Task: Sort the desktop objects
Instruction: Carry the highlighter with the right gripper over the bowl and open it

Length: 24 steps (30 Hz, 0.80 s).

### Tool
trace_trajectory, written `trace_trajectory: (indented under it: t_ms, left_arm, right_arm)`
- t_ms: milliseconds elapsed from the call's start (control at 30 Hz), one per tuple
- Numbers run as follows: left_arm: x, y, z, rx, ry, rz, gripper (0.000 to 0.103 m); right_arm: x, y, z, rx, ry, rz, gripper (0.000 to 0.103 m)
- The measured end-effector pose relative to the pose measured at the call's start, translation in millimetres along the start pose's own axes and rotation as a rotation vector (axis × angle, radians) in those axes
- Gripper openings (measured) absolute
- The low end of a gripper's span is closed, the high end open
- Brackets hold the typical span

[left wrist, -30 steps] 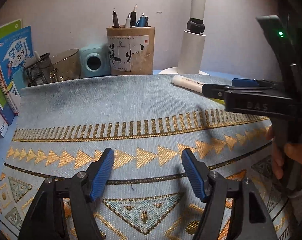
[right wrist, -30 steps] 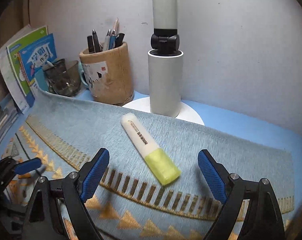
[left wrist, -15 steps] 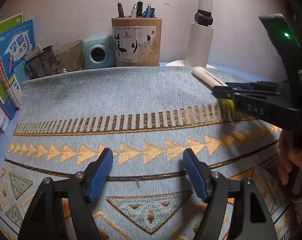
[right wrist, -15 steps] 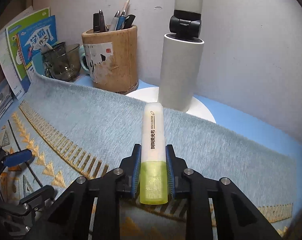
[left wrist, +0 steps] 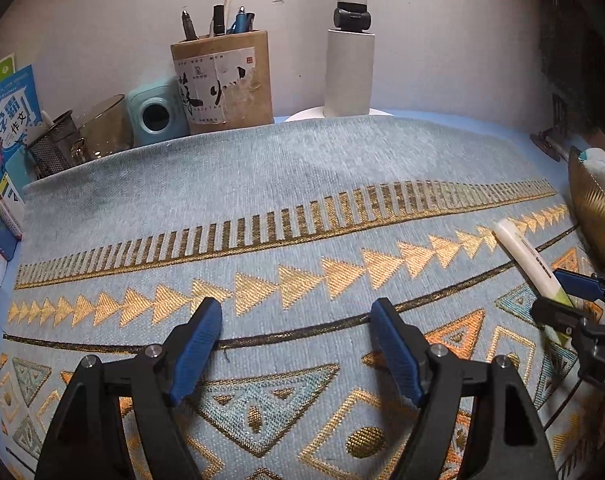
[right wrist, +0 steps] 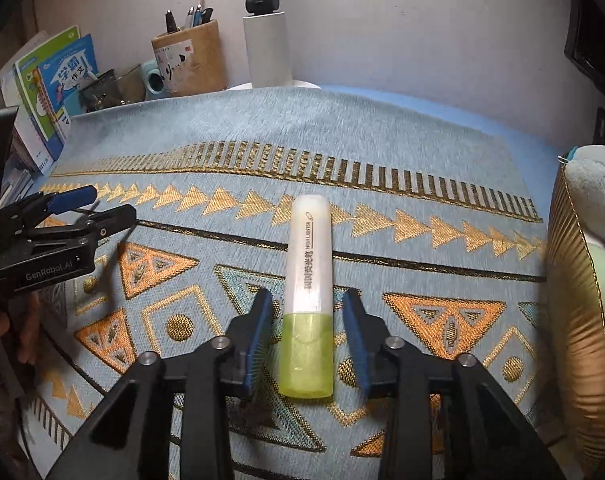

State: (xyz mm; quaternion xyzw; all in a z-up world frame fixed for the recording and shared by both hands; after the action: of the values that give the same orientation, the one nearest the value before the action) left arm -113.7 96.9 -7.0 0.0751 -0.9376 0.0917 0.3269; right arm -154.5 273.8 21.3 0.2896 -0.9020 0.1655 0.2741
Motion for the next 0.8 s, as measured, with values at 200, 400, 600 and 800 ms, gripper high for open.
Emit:
trace_trajectory:
  t_ms: [200, 400, 600, 800]
  left_arm:
    - [-0.7, -5.5, 7.2, -0.016, -0.028, -0.024, 0.075]
    - [-1.2, -8.1, 7.2, -0.030, -0.028, -0.042, 0.076]
    - [-1.7, -10.1, 6.7, -0.040, -0.025, -0.051, 0.076]
    - [-2.1, -10.8, 2.2, -0.054, -0.004, -0.053, 0.075]
  right_arm:
    - [12.6, -6.2, 7.2, -0.085, 0.010, -0.051, 0.066]
    - [14.0, -9.3, 3.4, -0.048, 0.015, -0.039, 0.024]
    - [-5.0, -13.3, -33.4, 0.095, 0.072, 0.043, 0.024]
    - [-0.9, 1.5, -63.4, 0.078, 0.172, 0.101, 0.024]
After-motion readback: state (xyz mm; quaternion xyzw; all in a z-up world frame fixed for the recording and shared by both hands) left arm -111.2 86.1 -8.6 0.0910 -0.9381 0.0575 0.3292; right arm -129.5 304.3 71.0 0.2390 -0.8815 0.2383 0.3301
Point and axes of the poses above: each gripper's, at about its wrist camera, not at the fingertips, and z roughly the way its jaws point, y to its right, x to its top, the point moved 4 cm from there along z, roughly the way its jaws point, and after that the axes turned 7 degrees about x, right-handed, at the moved point
